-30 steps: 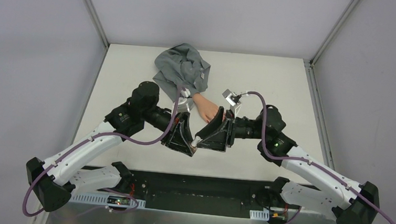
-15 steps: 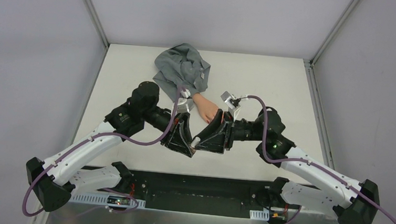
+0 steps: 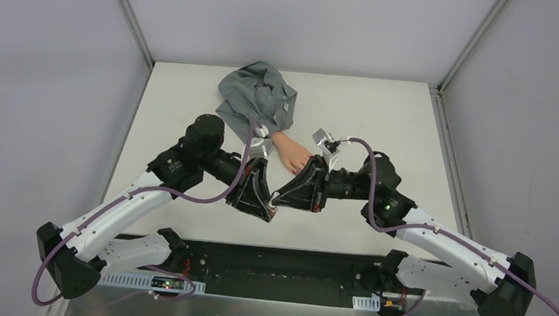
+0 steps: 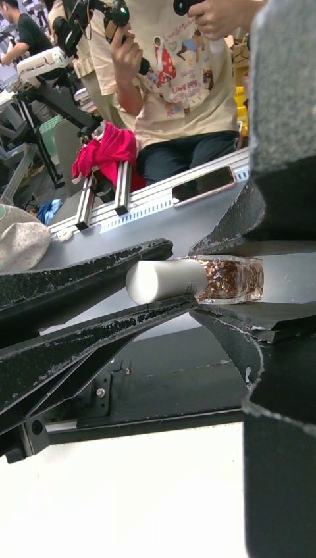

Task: Paint the nails
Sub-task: Screw the nail polish bottle.

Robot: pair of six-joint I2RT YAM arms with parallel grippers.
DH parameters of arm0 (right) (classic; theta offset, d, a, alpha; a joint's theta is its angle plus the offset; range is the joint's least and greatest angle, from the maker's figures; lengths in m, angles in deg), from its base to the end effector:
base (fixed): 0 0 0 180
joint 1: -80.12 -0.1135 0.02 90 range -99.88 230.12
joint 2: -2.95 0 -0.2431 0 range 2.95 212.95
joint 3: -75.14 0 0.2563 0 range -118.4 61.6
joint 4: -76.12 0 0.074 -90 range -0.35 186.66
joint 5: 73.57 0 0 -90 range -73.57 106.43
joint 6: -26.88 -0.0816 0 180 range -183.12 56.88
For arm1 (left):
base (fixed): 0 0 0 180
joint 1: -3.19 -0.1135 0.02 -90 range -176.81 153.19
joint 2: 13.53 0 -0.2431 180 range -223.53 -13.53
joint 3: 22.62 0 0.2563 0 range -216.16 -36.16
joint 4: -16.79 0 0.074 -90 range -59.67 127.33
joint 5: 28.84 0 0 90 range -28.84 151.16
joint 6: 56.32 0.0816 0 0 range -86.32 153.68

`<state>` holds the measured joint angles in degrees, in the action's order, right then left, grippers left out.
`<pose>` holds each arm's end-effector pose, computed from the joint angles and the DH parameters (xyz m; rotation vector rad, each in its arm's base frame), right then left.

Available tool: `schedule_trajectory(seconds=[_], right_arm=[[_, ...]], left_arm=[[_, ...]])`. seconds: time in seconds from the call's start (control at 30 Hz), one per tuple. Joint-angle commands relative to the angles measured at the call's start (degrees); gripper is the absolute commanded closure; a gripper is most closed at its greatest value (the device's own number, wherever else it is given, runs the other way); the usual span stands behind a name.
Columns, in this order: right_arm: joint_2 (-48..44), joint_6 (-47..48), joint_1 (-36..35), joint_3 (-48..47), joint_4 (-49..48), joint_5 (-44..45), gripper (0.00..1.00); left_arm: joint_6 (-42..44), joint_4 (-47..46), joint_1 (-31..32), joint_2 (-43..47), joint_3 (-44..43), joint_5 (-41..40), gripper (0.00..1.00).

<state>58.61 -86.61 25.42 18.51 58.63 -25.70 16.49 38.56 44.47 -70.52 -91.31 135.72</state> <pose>0.1095 0.2493 0.3612 -1.0549 1.1025 1.5801 0.1230 -0.2127 0.3526 1.4049 1.4255 -1.8115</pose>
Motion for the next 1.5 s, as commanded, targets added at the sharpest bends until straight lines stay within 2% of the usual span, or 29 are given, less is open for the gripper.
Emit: schedule_trajectory(seconds=[0.0,0.27,0.5,0.77,1.13,1.3,1.47], right_arm=[[-2.52,0.29,-1.38,-1.25,0.73,4.39,1.00],[-4.50,-1.53,-2.11,0.99,9.69,15.56,1.00],[-2.40,-2.43,-5.56,0.41,16.22,25.52,1.00],[3.92,-4.40,-11.22,-3.92,25.56,40.14,1.00],[16.22,-13.80,-16.19,-12.96,28.15,58.09,1.00],[19.47,-13.81,-17.12,-17.87,30.68,63.49,1.00],[18.29,-11.99,-17.16,-18.92,30.50,65.53,1.00]], left_arm=[[2.43,-2.43,0.25,0.88,-1.53,-4.11,1.00],[4.25,-2.45,-1.29,3.61,0.24,-14.88,1.00],[4.92,-2.26,-2.86,5.80,1.47,-24.57,1.00],[4.22,-1.75,-5.77,8.58,3.13,-38.71,1.00],[3.48,-0.80,-6.25,10.06,4.59,-51.14,1.00],[3.43,-0.11,-6.32,10.27,4.73,-53.60,1.00],[4.45,-0.44,-6.29,9.89,4.14,-48.92,1.00]])
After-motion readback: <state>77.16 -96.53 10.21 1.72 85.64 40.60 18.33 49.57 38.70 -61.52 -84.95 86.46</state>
